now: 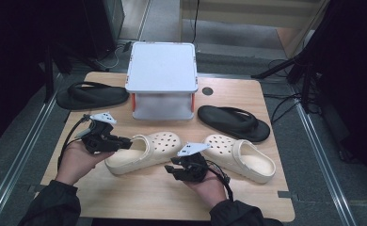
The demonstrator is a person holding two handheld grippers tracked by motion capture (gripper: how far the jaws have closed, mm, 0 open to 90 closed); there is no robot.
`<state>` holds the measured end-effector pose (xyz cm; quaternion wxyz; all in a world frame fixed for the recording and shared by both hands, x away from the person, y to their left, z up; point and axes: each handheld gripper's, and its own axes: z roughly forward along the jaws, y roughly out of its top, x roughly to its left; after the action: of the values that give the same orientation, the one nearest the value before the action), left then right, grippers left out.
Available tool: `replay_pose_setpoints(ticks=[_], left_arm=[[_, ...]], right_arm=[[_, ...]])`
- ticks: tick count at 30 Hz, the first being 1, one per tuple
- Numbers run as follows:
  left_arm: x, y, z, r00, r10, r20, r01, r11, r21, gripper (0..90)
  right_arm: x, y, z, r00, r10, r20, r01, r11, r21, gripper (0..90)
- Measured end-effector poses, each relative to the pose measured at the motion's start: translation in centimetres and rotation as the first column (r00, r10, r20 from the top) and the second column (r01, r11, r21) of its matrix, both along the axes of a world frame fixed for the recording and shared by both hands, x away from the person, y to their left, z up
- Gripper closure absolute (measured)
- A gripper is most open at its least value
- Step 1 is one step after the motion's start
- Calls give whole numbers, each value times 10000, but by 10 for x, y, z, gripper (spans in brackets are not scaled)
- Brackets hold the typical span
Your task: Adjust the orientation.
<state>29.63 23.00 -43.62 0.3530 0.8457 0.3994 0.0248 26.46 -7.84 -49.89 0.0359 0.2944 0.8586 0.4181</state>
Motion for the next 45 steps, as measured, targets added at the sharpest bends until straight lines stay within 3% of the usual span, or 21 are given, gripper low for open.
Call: replay_pose_setpoints(ticks=[3,5,10,13,19,30,34,37,41,45], left_arm=[[7,11,-8,9997,227,84,-227,9997,-86,862],[14,17,-17,9992,314,-249,-315,9995,-35,873],[26,25,-32,9988,444,-202,-441,9989,150,898],[36,25,-40,9990,455,-11,-455,9987,216,898],[43,20,-58,9999,122,-92,-115,9972,740,896],[43,23,-62,9990,344,-276,-324,9970,709,887],[43,25,-64,9985,324,-433,-304,9985,454,886],[41,24,-63,9987,297,-407,-275,9982,537,887],[39,22,-63,9991,222,-362,-198,9977,643,887],[35,20,-63,9990,207,-392,-183,9979,615,887]], right_arm=[[0,2,0,9999,-72,-78,72,9999,113,710],[1,5,0,9998,-96,-157,99,9998,177,761],[4,15,-4,9998,-126,-159,128,9998,138,900],[5,21,-6,9997,-119,-236,123,9998,159,900],[2,32,-12,9998,10,-211,-12,9999,-125,900],[12,35,-22,9983,-394,-424,385,9990,-224,900],[16,35,-23,9979,-522,-373,514,9984,-225,900],[18,33,-23,9950,-704,-702,708,9975,40,900],[18,33,-23,9967,-714,-394,708,9974,-166,900],[19,32,-23,9964,-751,-401,744,9970,-207,900]])
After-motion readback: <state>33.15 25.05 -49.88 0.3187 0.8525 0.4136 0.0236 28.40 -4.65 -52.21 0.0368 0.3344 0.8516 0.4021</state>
